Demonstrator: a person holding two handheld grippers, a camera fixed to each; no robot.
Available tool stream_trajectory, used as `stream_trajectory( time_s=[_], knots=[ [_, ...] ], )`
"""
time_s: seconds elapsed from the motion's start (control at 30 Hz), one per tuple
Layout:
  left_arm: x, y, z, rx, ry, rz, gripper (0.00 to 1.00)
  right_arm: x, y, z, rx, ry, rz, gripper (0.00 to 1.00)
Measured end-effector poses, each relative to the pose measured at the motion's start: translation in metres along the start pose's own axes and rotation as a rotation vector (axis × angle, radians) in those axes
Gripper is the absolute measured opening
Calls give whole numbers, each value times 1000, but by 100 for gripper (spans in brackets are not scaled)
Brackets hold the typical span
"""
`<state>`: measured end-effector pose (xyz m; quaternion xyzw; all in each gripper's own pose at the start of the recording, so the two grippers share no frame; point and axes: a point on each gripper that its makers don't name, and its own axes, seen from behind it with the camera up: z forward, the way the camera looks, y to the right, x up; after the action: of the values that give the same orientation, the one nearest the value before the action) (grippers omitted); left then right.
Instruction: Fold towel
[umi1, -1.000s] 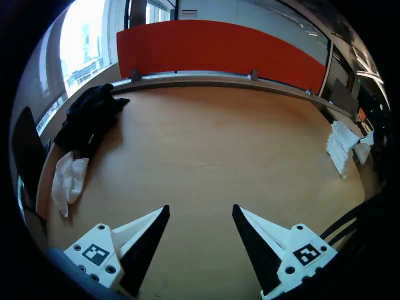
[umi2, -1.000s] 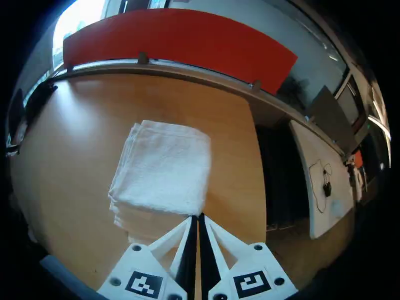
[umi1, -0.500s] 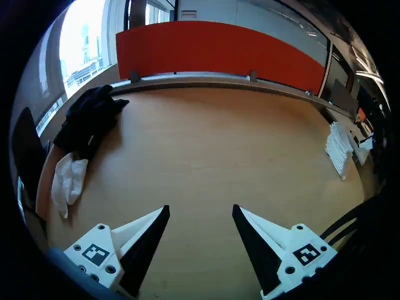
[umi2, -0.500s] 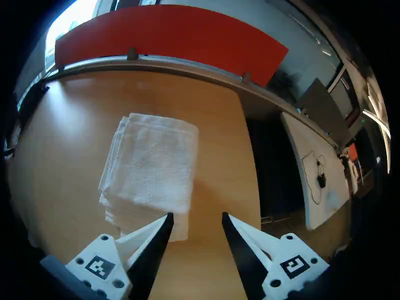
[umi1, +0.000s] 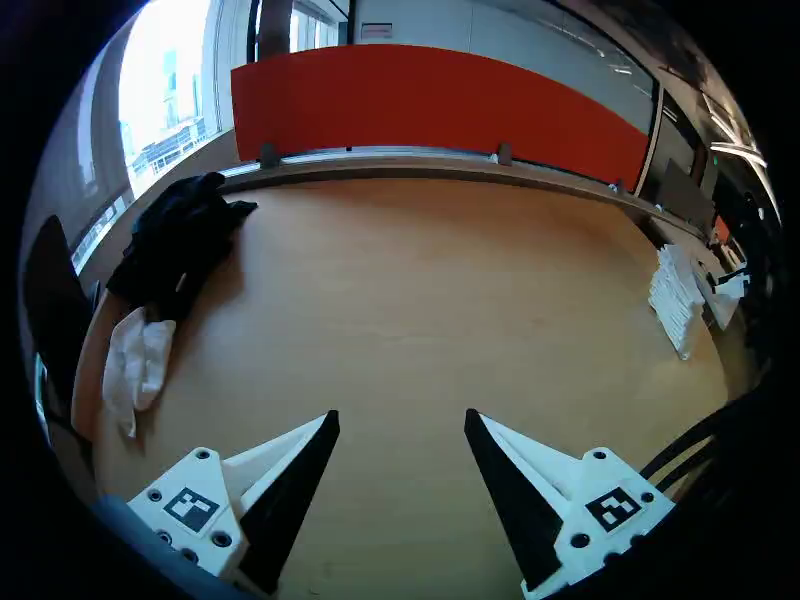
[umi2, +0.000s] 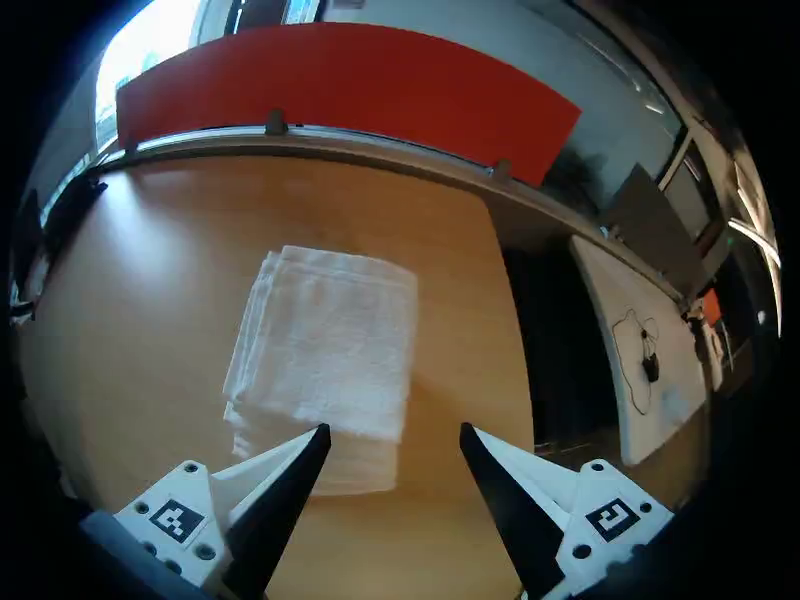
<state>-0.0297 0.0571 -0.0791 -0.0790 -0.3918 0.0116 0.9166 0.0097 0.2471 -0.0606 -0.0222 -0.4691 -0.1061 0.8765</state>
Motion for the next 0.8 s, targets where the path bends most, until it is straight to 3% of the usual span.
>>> stream_trajectory(
  time_s=[0.47,0.8],
  knots=[
    [10,-4,-3,9,24,2,93,24,-35,-13,53,146,76,100],
    [21,-5,-5,15,49,4,93,50,-60,-19,60,286,208,100]
  ],
)
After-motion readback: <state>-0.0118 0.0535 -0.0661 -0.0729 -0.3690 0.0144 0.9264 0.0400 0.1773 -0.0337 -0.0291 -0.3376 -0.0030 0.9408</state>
